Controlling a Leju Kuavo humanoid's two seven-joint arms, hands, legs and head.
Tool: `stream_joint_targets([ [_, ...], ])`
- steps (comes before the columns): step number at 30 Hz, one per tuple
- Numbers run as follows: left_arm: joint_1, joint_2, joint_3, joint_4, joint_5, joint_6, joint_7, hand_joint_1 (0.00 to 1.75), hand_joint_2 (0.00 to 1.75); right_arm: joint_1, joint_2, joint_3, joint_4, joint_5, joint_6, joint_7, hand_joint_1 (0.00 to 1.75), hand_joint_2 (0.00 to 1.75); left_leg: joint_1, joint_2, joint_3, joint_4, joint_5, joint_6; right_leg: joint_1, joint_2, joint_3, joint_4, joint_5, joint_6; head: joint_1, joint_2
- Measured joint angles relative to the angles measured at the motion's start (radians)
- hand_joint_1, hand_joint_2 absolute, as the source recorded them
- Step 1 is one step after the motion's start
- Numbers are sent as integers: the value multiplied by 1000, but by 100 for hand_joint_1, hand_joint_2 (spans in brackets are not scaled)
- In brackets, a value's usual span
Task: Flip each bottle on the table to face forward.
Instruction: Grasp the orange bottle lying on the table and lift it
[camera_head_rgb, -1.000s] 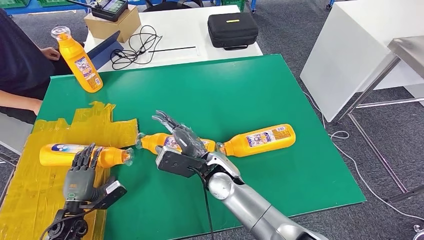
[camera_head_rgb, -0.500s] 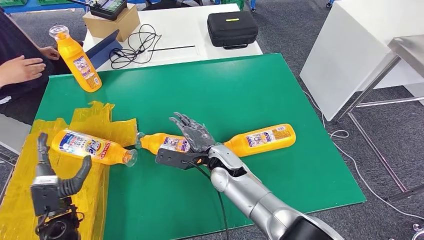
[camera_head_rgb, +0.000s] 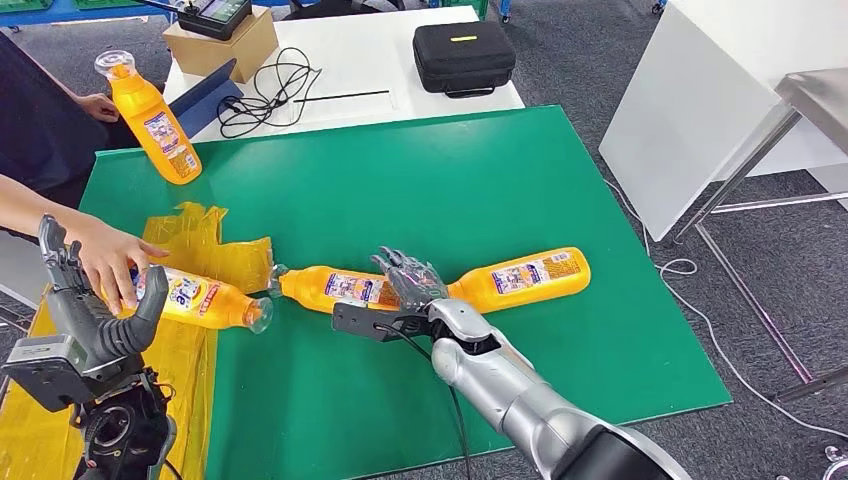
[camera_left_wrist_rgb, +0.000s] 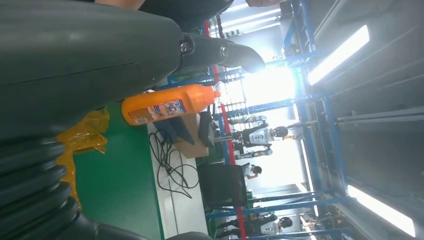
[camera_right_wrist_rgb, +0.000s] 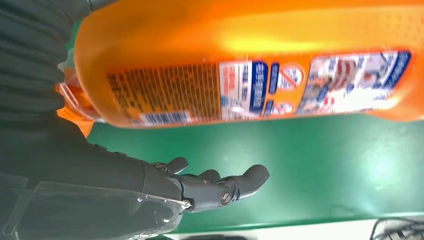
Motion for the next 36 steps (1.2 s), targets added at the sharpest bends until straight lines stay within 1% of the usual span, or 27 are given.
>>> stream_joint_targets([
  [10,-1,-13,0,-12,6,0,-5,0,0,-20,27,-1,76,16,22,0,0,175,0,0,0,0,0,0,0,0,0,0,0,0,0,0],
  [14,1,-20,0,-27,-1,0,-8,0,0,-35,46,-1,109,29,28,-1,0,175,0,0,0,0,0,0,0,0,0,0,0,0,0,0],
  [17,3,-26,0,-43,-4,0,-8,0,0,-50,65,1,142,54,58,9,0,175,0,0,0,0,0,0,0,0,0,0,0,0,0,0],
  [21,3,-33,-4,-57,-5,-1,-7,0,0,-67,86,4,184,75,88,24,175,175,0,0,0,0,0,0,0,0,0,0,0,0,0,0],
  [27,5,-37,-10,-76,0,-1,-8,0,0,-90,106,23,238,102,120,27,175,175,0,1,3,0,0,0,0,0,2,0,0,0,0,0],
  [36,4,-38,-15,-86,32,-10,-16,0,0,-103,116,52,273,121,129,46,175,175,0,3,7,0,0,0,0,1,6,0,0,0,0,0],
])
